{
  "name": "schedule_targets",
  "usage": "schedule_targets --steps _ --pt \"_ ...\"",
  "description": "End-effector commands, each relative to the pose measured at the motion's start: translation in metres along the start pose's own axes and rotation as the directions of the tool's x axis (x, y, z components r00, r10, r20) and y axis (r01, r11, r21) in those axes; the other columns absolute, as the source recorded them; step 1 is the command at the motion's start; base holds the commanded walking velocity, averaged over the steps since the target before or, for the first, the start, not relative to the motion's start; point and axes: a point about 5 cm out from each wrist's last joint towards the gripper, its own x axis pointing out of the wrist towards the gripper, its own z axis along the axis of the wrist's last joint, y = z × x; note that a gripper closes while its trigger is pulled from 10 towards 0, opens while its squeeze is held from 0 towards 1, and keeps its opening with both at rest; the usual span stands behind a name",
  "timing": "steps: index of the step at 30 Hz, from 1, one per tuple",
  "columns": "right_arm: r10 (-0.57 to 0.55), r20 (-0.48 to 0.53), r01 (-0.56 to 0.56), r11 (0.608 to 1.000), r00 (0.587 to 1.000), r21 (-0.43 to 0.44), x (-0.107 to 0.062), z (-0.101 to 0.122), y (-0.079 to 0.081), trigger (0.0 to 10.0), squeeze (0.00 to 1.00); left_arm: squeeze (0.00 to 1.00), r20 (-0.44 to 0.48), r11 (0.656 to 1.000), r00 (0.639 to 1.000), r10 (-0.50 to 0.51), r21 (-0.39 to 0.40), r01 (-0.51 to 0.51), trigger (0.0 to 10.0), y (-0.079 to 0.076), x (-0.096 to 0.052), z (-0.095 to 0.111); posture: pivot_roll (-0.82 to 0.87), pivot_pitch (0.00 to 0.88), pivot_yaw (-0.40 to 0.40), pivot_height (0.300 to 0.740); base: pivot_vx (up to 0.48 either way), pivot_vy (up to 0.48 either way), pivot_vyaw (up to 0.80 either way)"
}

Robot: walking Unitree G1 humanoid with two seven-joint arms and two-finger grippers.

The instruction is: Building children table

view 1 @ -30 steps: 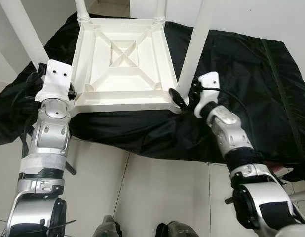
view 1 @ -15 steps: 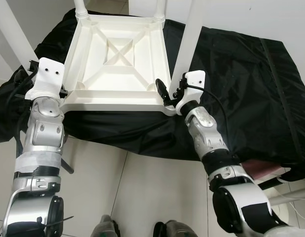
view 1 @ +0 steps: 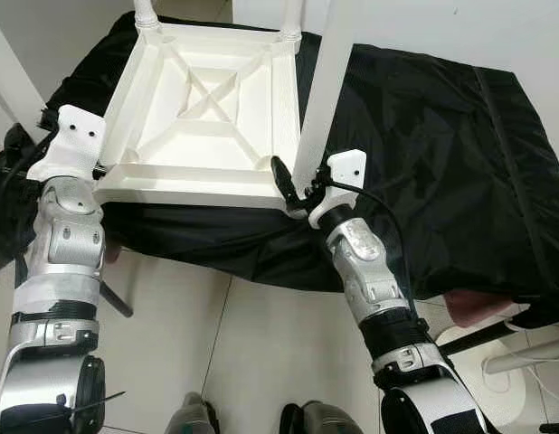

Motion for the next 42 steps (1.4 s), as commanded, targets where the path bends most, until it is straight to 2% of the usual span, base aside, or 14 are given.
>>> schedule_targets --steps 1,3,6,7,8,13,15,16,19,24,28,30,36,42 --pt "-0.021 -0.005 0.021 1.0 1.0 0.005 0.0 0.0 0.0 10.0 0.0 0.0 0.028 0.99 0.998 -0.061 -0.127 0.064 10.0 -0.021 -0.013 0.004 -0.01 0.119 -0.028 0.74 0.0 0.0 0.0" --pt "-0.024 -0.01 0.024 1.0 1.0 0.008 0.0 0.001 0.0 10.0 0.0 0.0 0.103 0.934 0.965 -0.241 -0.246 0.259 10.0 -0.042 -0.027 0.014 -0.01 0.115 -0.028 0.74 0.0 0.0 0.0" --pt "-0.021 -0.011 0.021 1.0 1.0 0.007 -0.001 0.002 0.0 10.0 0.0 0.0 0.123 0.913 0.952 -0.279 -0.272 0.303 10.0 -0.047 -0.031 0.016 -0.01 0.115 -0.028 0.74 0.0 0.0 0.0" --pt "-0.02 -0.01 0.021 1.0 1.0 0.006 -0.001 0.003 0.0 10.0 0.0 0.0 0.15 0.87 0.928 -0.341 -0.323 0.372 10.0 -0.055 -0.037 0.02 -0.01 0.111 -0.027 0.74 0.0 0.0 0.0" --pt "-0.024 -0.011 0.024 1.0 1.0 -0.003 -0.002 0.004 -0.002 10.0 0.0 0.0 0.22 0.777 0.873 -0.436 -0.398 0.489 10.0 -0.068 -0.052 0.032 -0.01 0.106 -0.024 0.74 0.0 0.0 0.0" --pt "-0.023 -0.014 0.023 1.0 1.0 -0.005 -0.002 0.004 -0.003 10.0 0.0 0.0 0.266 0.732 0.842 -0.469 -0.416 0.539 10.0 -0.075 -0.061 0.041 0.0 0.102 -0.023 0.74 0.0 0.0 0.0" --pt "-0.01 -0.018 0.01 1.0 1.0 -0.016 -0.002 0.004 -0.002 10.0 0.0 0.0 0.326 0.668 0.783 -0.53 -0.408 0.622 10.0 -0.084 -0.075 0.051 -0.01 0.096 -0.02 0.74 0.0 0.0 0.0" --pt "-0.01 -0.018 0.01 1.0 1.0 -0.016 -0.002 0.004 -0.002 10.0 0.0 0.0 0.326 0.668 0.783 -0.53 -0.408 0.622 10.0 -0.084 -0.075 0.051 -0.01 0.096 -0.02 0.74 0.0 0.0 0.0" --pt "0.0 -0.017 -0.001 1.0 1.0 -0.019 -0.001 0.004 -0.002 10.0 0.0 0.0 0.402 0.58 0.673 -0.621 -0.342 0.739 10.0 -0.094 -0.096 0.062 0.0 0.09 -0.02 0.74 0.0 0.0 0.0" --pt "-0.014 -0.01 0.013 1.0 1.0 -0.025 0.001 0.005 -0.003 10.0 0.0 0.0 0.392 0.574 0.659 -0.642 -0.324 0.752 10.0 -0.1 -0.1 0.061 -0.01 0.088 -0.024 0.74 0.0 0.0 0.0" --pt "-0.034 0.008 0.035 0.998 0.999 -0.046 0.006 0.01 -0.002 10.0 0.0 0.0 0.338 0.611 0.687 -0.644 -0.314 0.727 10.0 -0.108 -0.095 0.057 -0.01 0.088 -0.027 0.74 0.0 0.0 0.0" --pt "-0.052 0.026 0.053 0.996 0.998 -0.068 0.012 0.015 0.0 10.0 0.0 0.0 0.275 0.632 0.728 -0.628 -0.364 0.684 10.0 -0.111 -0.088 0.051 -0.03 0.087 -0.03 0.74 0.0 0.0 0.0" --pt "-0.079 0.055 0.085 0.991 0.995 -0.106 0.021 0.026 0.004 10.0 0.0 0.0 0.261 0.695 0.796 -0.546 -0.389 0.605 10.0 -0.092 -0.071 0.041 -0.04 0.08 -0.027 0.74 0.0 0.0 0.0" --pt "-0.098 0.094 0.11 0.986 0.991 -0.122 0.029 0.042 0.003 10.0 0.0 0.0 0.359 0.714 0.772 -0.524 -0.308 0.629 10.0 -0.061 -0.065 0.042 -0.02 0.068 -0.031 0.74 0.0 0.0 0.0"
